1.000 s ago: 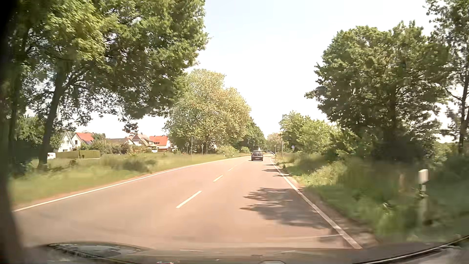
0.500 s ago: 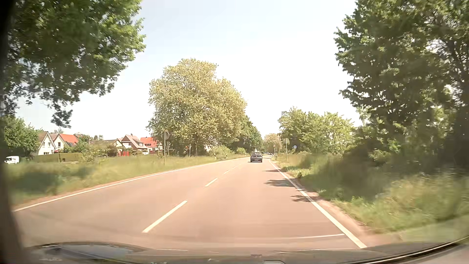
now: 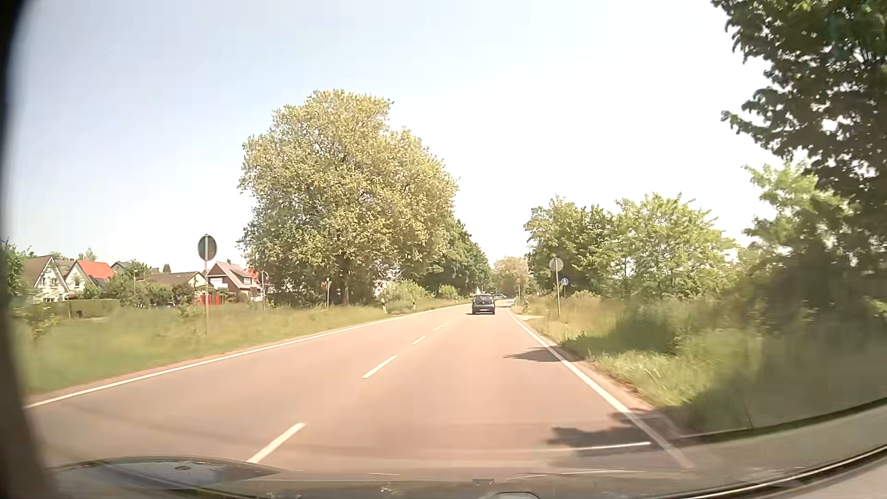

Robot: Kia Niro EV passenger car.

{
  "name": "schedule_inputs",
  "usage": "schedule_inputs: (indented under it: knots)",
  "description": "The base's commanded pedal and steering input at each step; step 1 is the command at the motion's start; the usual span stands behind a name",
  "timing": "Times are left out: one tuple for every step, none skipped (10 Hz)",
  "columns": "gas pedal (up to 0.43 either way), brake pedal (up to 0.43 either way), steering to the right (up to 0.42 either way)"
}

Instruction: Follow the waypoints while adhering to traffic rules and regulations

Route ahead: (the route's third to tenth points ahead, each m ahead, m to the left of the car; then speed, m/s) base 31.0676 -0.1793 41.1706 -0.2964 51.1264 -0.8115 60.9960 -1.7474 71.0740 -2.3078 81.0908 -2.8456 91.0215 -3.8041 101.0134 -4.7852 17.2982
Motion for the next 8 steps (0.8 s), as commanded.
schedule_inputs:
  knots:
    - [0.15,0.0,0.006]
    - [0.15,0.0,0.006]
    - [0.15,0.0,0.006]
    - [0.15,0.0,0.006]
    - [0.15,0.0,0.006]
    - [0.15,0.0,0.006]
    - [0.157,0.0,0.006]
    - [0.157,0.0,0.006]
